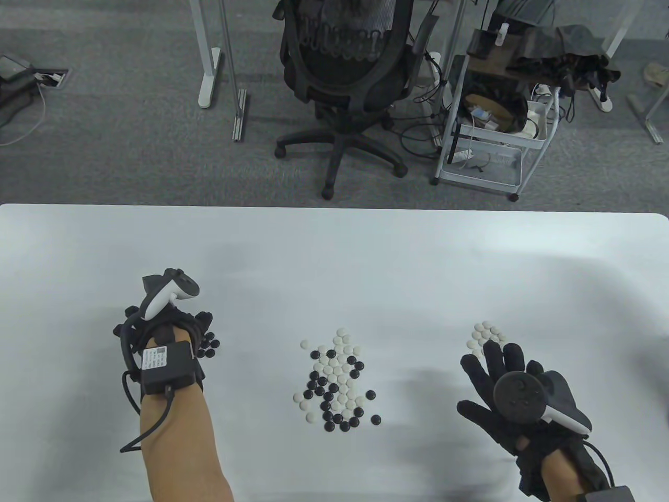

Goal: Go stone sorting task

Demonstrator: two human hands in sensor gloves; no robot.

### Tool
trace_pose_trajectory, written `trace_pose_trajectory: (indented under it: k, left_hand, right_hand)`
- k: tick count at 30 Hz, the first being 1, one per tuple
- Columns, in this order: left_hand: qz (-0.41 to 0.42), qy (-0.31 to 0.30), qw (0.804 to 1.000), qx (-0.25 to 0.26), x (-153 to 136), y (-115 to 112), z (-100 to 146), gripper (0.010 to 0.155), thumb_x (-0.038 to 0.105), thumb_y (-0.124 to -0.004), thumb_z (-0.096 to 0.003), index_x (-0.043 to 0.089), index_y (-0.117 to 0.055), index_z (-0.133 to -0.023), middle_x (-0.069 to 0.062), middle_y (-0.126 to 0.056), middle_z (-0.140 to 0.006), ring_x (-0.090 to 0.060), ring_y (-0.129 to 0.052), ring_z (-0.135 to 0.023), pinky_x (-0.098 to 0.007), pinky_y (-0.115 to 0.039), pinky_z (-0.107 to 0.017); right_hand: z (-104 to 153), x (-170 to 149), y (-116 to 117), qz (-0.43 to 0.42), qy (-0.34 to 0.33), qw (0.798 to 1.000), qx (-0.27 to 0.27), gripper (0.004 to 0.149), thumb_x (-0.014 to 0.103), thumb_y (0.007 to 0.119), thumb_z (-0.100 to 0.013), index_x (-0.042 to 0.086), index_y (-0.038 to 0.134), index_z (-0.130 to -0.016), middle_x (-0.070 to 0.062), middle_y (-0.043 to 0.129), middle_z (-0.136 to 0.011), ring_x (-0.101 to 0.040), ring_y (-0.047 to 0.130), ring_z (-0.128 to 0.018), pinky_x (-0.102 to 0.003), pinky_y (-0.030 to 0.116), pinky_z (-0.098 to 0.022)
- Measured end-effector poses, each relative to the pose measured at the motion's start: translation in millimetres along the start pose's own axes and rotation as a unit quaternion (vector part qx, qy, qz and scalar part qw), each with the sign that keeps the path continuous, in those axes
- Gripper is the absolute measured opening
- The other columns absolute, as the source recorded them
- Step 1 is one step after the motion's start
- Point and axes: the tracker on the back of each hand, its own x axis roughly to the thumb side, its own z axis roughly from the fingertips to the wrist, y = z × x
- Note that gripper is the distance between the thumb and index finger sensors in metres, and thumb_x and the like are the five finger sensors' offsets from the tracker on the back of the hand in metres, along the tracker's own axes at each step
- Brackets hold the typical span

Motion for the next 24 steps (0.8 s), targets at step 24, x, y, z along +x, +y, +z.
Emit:
trace_pose_trajectory:
  k: [24]
  left_hand:
    - [-0.247,-0.283,0.926,-0.03,131,-72,79,0.067,0.049,-0.044,-0.0569,0.024,-0.053,-0.118,-0.03,0.008,-0.116,-0.06,0.014,-0.093,-0.084,-0.003,-0.059]
  right_hand:
    - [0,1,2,0.001,-0.004,1.0,0.0,0.079,0.054,0.049,-0.055,0.011,0.018,-0.114,-0.032,-0.004,-0.108,-0.059,-0.009,-0.088,-0.081,0.005,-0.053]
